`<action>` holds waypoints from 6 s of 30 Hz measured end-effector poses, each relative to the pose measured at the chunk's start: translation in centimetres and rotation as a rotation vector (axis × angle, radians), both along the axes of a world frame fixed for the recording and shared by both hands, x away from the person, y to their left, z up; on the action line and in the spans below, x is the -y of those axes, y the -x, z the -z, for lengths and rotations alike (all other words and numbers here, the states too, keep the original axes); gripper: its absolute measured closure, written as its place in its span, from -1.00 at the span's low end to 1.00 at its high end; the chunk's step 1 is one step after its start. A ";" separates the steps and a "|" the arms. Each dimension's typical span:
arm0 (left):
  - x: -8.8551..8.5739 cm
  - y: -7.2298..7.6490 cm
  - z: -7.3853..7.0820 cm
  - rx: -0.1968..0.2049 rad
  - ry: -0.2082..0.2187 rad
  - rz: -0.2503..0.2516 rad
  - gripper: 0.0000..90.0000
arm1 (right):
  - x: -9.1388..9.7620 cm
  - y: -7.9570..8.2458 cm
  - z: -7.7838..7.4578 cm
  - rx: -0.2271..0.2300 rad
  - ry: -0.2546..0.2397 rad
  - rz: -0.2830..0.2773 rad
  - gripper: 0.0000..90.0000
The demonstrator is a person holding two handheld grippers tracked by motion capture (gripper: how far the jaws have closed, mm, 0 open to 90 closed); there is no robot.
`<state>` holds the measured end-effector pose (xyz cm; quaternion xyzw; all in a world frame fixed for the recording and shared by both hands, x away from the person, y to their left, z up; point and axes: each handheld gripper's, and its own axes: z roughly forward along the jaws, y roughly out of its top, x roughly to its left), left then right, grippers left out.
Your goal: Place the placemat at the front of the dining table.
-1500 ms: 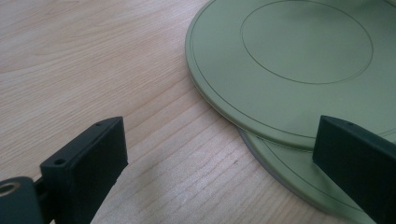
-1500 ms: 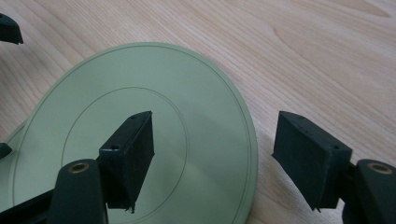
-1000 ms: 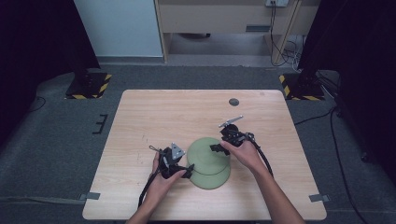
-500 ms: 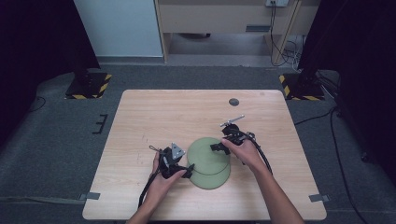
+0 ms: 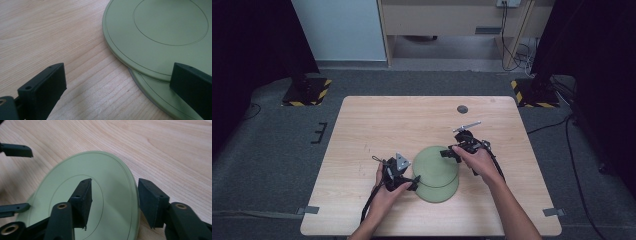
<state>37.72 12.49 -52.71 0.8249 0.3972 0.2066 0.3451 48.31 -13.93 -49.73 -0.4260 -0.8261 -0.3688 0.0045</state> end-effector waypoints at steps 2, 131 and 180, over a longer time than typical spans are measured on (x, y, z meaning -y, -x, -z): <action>0.0 0.0 0.0 0.000 -0.001 -0.002 -1.00 | 0.2 0.1 -0.3 0.004 -0.004 0.007 0.15; -5.6 -1.0 -1.1 0.026 0.025 -0.120 -0.95 | -1.4 -6.7 -11.6 0.217 -0.126 0.238 0.90; -9.2 -2.7 -1.5 0.008 0.065 -0.215 -0.95 | -0.5 -9.7 -6.4 0.159 -0.114 0.311 0.90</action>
